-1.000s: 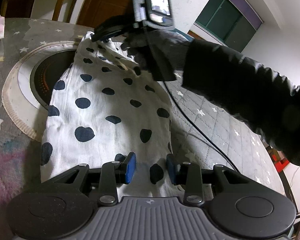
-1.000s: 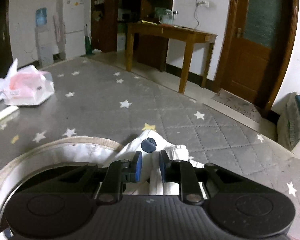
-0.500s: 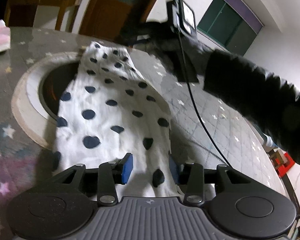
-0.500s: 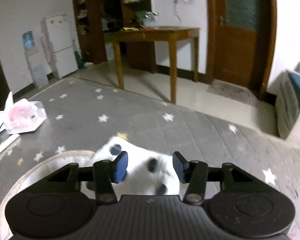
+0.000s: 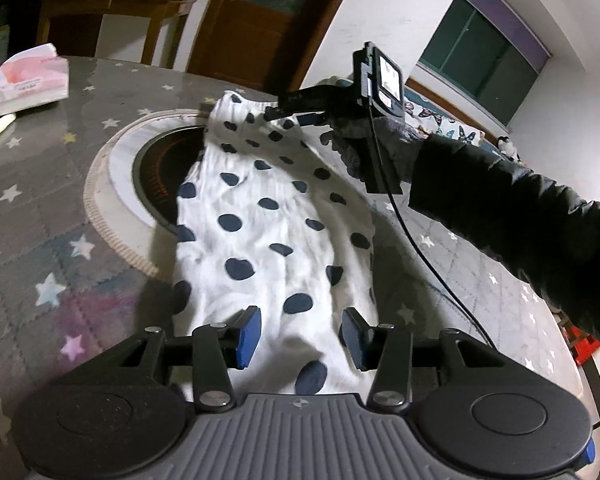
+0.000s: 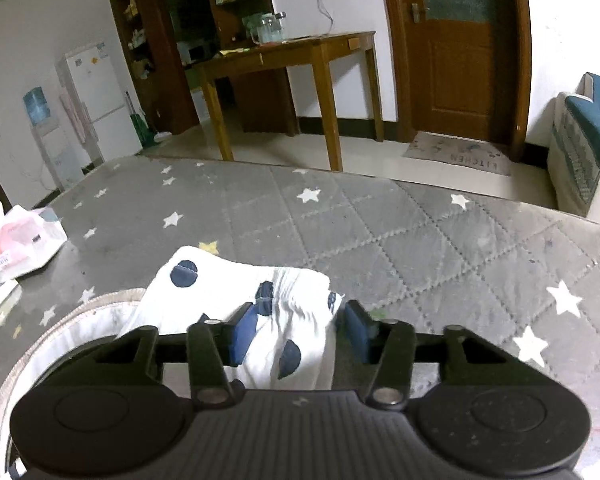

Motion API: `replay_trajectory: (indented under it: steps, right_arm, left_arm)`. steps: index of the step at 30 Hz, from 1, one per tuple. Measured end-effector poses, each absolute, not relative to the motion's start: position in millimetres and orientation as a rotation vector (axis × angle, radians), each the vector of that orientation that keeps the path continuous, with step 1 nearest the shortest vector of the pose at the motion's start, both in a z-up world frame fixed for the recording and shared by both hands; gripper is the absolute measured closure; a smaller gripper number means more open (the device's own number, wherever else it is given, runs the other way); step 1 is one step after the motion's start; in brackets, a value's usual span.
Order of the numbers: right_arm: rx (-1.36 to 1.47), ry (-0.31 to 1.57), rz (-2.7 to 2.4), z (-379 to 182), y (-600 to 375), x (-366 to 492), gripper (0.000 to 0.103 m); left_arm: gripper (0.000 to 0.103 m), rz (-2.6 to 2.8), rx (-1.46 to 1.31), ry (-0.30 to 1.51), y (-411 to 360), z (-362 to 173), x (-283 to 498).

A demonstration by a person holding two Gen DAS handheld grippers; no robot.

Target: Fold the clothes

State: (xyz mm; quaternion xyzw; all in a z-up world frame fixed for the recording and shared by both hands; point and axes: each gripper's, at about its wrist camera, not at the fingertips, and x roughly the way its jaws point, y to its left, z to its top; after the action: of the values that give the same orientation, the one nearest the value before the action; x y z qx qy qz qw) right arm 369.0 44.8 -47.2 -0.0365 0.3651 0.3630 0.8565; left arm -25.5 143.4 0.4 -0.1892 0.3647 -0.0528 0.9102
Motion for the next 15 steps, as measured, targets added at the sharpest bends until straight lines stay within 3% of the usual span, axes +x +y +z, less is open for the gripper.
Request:
replay_trajectory:
  steps: [4,15]
  right_arm:
    - [-0.050,0.761,0.763,-46,43,368,0.086]
    - [0.016,0.709,0.821,-7,31,340,0.093]
  left_arm:
    - [0.053,-0.085,-0.387,0.750,148,3,-33]
    - [0.047,-0.038,-0.395,0.736,157,8,-49]
